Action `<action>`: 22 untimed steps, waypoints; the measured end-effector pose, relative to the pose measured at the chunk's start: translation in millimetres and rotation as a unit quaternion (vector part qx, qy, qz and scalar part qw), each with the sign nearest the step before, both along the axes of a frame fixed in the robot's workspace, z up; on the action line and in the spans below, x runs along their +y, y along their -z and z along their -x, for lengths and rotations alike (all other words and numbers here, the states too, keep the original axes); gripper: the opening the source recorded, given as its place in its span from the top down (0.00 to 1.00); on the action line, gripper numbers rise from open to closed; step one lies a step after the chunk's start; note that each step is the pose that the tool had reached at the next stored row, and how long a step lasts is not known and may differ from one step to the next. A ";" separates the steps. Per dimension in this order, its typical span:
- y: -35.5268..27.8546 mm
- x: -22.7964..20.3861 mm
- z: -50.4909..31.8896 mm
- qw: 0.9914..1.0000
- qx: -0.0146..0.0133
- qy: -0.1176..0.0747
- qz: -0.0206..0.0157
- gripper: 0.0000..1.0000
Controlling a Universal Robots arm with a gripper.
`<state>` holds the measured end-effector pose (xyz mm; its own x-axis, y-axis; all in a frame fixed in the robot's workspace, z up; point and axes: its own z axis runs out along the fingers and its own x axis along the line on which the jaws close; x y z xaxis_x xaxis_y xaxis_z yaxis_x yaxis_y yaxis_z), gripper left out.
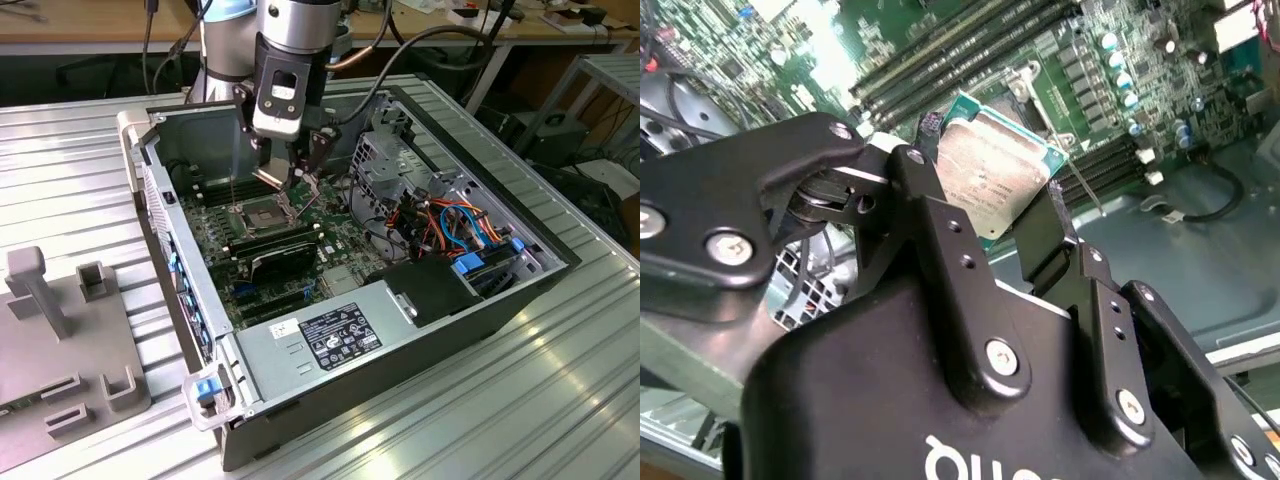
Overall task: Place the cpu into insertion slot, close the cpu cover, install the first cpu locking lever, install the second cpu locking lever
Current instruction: 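Place the cpu into insertion slot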
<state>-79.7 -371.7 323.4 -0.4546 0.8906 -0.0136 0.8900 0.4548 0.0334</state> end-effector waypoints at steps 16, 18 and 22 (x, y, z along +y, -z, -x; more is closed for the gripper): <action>27.5 12.3 -6.3 0.998 0.002 0.070 0.000 0.45; 33.6 12.3 -6.8 0.996 0.003 0.093 0.000 0.45; 39.2 13.4 -7.0 0.994 0.003 0.108 -0.001 0.45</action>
<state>-72.7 -358.3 284.2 -0.2525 0.9675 -0.0099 0.9672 0.2527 0.0274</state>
